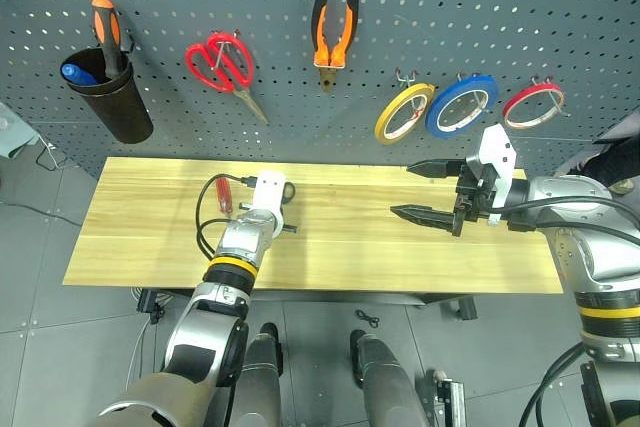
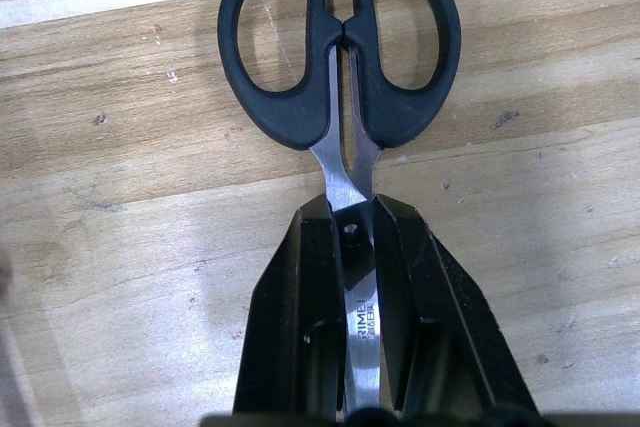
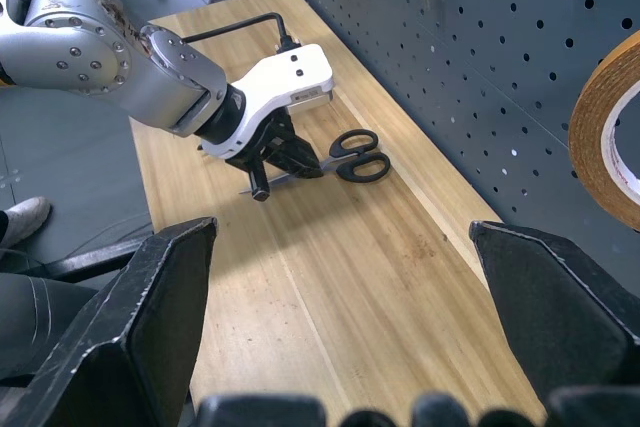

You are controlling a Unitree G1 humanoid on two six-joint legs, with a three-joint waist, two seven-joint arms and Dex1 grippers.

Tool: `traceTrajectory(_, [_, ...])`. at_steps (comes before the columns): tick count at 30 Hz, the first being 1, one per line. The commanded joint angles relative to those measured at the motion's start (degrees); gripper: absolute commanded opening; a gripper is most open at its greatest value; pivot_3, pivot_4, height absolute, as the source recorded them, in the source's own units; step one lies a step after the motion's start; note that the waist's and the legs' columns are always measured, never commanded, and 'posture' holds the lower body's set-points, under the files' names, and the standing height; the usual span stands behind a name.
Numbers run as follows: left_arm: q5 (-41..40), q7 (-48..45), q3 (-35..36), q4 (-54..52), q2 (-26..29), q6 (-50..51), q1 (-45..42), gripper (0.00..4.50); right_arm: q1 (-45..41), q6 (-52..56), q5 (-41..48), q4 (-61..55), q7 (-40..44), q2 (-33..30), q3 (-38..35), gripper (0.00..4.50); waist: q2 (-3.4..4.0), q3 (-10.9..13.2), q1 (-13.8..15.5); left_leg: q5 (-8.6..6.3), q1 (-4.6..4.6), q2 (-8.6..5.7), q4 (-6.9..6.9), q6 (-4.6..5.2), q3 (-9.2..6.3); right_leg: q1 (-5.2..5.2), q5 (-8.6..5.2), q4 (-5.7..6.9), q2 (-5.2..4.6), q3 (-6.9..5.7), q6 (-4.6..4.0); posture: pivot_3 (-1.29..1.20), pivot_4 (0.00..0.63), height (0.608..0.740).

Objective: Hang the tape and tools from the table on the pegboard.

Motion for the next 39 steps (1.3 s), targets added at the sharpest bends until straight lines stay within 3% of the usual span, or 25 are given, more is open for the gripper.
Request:
traceTrajectory(1, [1.0, -0.7, -0.8, -2.5, 0.7, 0.5, 1.8, 0.02, -0.1, -0.8, 0.9, -1.5, -0.7, 0.2, -2.3, 4.5, 0.0, 0.0, 0.0, 0.0, 0.0, 0.0, 0.0, 0.0, 0.0, 0.0, 0.0, 0.0, 0.0, 0.0, 0.0, -0.01, 0.335, 0.74])
traceTrajectory(4, [1.5, -4.1, -3.0, -11.4, 3.0, 0.5, 5.2, 0.02, 0.8, 0.4, 2.2, -3.7, -1.9, 0.6, -3.5, 4.5, 0.0, 0.0, -0.2, 0.0, 0.0, 0.01, -0.03, 0.0, 0.0, 0.0, 0.01, -0.01, 0.0, 0.0, -0.02, -0.01, 0.332, 0.74])
traceTrajectory(10, [-2.2, -13.7, -3.9, -40.6, 9.2, 0.6, 18.7, 0.02, 2.0, 4.8, 6.6, -11.2, -7.2, 2.4, -6.6, 4.5, 0.01, 0.0, -0.1, 0.01, 0.0, 0.04, -0.08, -0.01, -0.01, -0.02, 0.11, 0.01, 0.0, -0.01, -0.19, 0.0, 0.326, 0.74])
traceTrajectory(14, [-4.0, -19.1, -1.0, -57.4, 13.9, -10.9, 31.6, 0.02, 0.5, 8.1, 10.8, -17.8, -12.1, 5.2, -7.0, 4.5, 0.03, 0.0, -0.1, 0.01, 0.02, 0.06, -0.07, -0.03, 0.0, 0.0, 0.12, 0.0, -0.01, 0.0, -0.21, 0.02, 0.317, 0.74])
traceTrajectory(17, [-5.4, -21.2, 2.1, -63.6, 16.2, -16.5, 36.7, 0.02, -2.5, 10.3, 13.6, -19.8, -14.5, 6.6, -7.0, 4.5, 0.04, 0.0, 0.1, 0.01, 0.03, 0.11, -0.09, -0.03, 0.03, -0.02, 0.12, -0.01, 0.01, 0.0, -0.24, 0.04, 0.312, 0.74])
traceTrajectory(25, [-4.6, -18.5, 9.1, -65.2, 18.6, -26.1, 32.5, 0.02, -14.6, 13.5, 18.7, -17.6, -19.7, 10.7, -6.6, 4.5, 0.0, -0.1, 1.1, 0.2, -0.02, 0.17, -0.06, 0.17, 0.1, 0.04, 0.25, -0.22, 0.01, -0.08, 0.16, 0.07, 0.287, 0.74])
traceTrajectory(31, [-2.9, -14.3, 7.4, -61.3, 16.3, -25.6, 23.8, 0.02, -18.9, 13.0, 19.1, -15.0, -19.8, 12.1, -5.6, 4.5, -0.06, -0.1, 1.7, 0.27, -0.08, 0.16, -0.05, 0.24, 0.11, 0.05, 0.51, -0.32, 0.01, -0.08, -0.09, 0.09, 0.267, 0.74])
traceTrajectory(39, [-1.8, -13.2, 5.2, -54.0, 14.4, -25.4, 20.3, 0.02, -19.4, 12.6, 18.0, -14.1, -19.4, 11.6, -4.8, 4.5, -0.07, -0.2, 1.7, 0.27, -0.08, 0.17, -0.09, 0.24, 0.11, 0.05, 0.54, -0.3, 0.03, -0.1, -0.14, 0.07, 0.257, 0.74])
